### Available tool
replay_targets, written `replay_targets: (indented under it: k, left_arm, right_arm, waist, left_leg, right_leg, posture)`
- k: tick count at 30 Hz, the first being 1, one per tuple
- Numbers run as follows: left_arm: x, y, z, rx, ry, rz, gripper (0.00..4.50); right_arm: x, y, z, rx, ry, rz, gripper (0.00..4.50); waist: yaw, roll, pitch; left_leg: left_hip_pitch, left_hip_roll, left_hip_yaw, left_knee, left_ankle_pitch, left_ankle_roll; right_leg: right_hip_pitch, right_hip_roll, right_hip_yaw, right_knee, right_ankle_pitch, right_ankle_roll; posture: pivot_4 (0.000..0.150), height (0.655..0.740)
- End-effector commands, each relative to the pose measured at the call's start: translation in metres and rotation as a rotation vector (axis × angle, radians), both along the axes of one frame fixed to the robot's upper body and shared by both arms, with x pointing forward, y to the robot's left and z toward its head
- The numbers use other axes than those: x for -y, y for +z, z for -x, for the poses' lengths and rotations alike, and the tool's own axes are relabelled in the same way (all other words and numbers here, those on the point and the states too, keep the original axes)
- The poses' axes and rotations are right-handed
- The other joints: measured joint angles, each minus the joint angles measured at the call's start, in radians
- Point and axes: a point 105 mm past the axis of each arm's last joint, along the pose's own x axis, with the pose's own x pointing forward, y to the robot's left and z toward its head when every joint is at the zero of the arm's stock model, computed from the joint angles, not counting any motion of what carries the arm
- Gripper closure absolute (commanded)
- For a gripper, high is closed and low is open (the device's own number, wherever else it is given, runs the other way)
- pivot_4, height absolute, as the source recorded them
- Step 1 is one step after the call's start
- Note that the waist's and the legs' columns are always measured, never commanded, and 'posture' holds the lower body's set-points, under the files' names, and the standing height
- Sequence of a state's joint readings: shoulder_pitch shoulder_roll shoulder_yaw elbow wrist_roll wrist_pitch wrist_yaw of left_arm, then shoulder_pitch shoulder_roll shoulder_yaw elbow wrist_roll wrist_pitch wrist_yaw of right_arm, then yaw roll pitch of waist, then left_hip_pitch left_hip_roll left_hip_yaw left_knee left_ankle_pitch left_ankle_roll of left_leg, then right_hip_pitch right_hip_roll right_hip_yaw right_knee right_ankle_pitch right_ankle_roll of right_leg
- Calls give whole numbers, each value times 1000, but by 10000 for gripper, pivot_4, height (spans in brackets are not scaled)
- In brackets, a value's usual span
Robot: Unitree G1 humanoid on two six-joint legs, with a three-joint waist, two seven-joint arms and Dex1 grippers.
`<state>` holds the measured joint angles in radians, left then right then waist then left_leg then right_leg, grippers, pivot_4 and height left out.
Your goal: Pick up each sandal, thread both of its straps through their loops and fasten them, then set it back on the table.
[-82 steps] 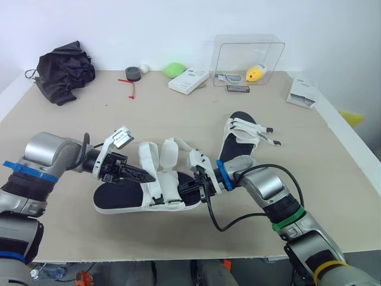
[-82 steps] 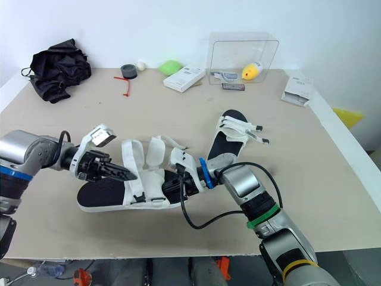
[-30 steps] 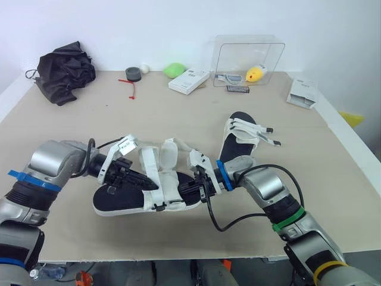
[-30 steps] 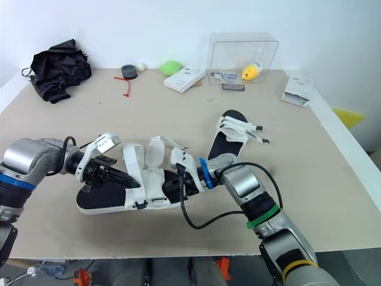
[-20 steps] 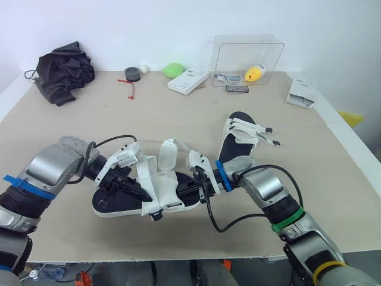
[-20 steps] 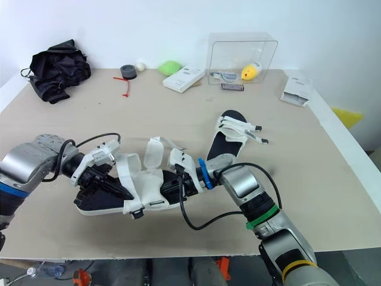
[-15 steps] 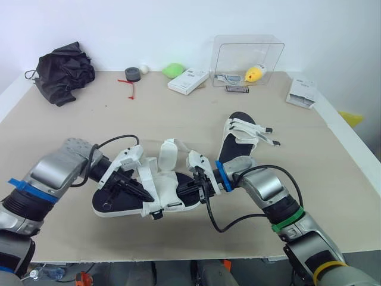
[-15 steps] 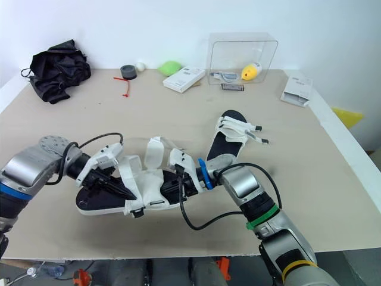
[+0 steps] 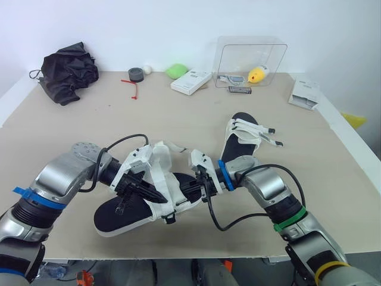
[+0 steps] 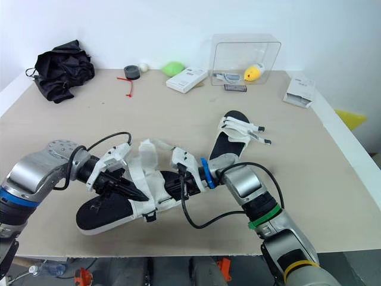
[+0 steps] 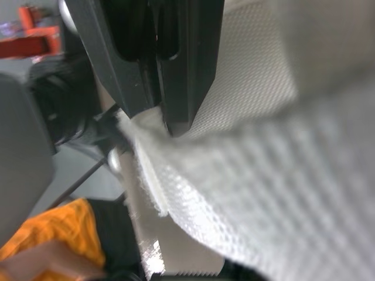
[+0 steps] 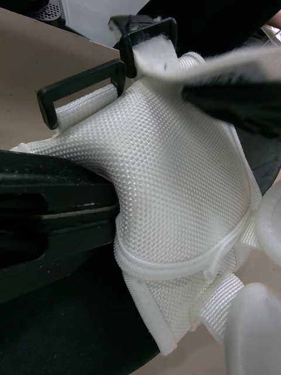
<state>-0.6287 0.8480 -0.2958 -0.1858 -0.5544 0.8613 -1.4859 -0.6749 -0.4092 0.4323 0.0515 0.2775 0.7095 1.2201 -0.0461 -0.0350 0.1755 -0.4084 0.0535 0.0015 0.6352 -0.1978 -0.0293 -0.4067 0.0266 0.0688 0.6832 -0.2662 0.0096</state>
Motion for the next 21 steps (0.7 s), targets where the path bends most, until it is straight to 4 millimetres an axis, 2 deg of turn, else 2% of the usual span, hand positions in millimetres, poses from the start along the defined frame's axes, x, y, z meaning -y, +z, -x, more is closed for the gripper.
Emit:
replay_targets:
  k: [1, 8, 14, 19, 21]
  left_arm:
    - [-2, 7, 10, 35, -84, -23, 44611]
    - [-1, 0, 11, 91, -108, -59, 44611]
    - [5, -3, 11, 158, -105, -83, 44611]
    - [5, -12, 23, 169, -124, -118, 44611]
    - [5, -14, 20, 198, -105, -132, 44611]
  right_arm:
    - [1, -18, 6, -12, 11, 72, 45000]
    - [10, -38, 0, 139, 22, 239, 45000]
    - [10, -34, -2, 137, 26, 232, 45000]
    - [11, -35, -1, 130, 27, 232, 45000]
    - [11, -35, -1, 129, 28, 231, 45000]
  waist:
    - [0, 0, 0]
    - [-4, 0, 0]
    - [-3, 1, -1]
    - [-3, 1, -1]
    - [-3, 1, -1]
  left_leg:
    - [0, 0, 0, 0, 0, 0]
    - [1, 1, 0, -1, 0, 0]
    - [3, 1, 0, -1, 1, 1]
    - [3, 1, 1, -1, 1, 0]
    - [3, 1, 1, -1, 0, 0]
  right_leg:
    - [0, 0, 0, 0, 0, 0]
    - [0, 1, 0, 0, -1, -1]
    - [1, 1, 1, 0, 1, -2]
    - [1, 1, 2, 0, 1, -1]
    - [1, 1, 2, 0, 1, -1]
  posture:
    - [1500, 7400]
    - [1500, 7400]
    - [1500, 7400]
    - [1500, 7400]
    - [1500, 7400]
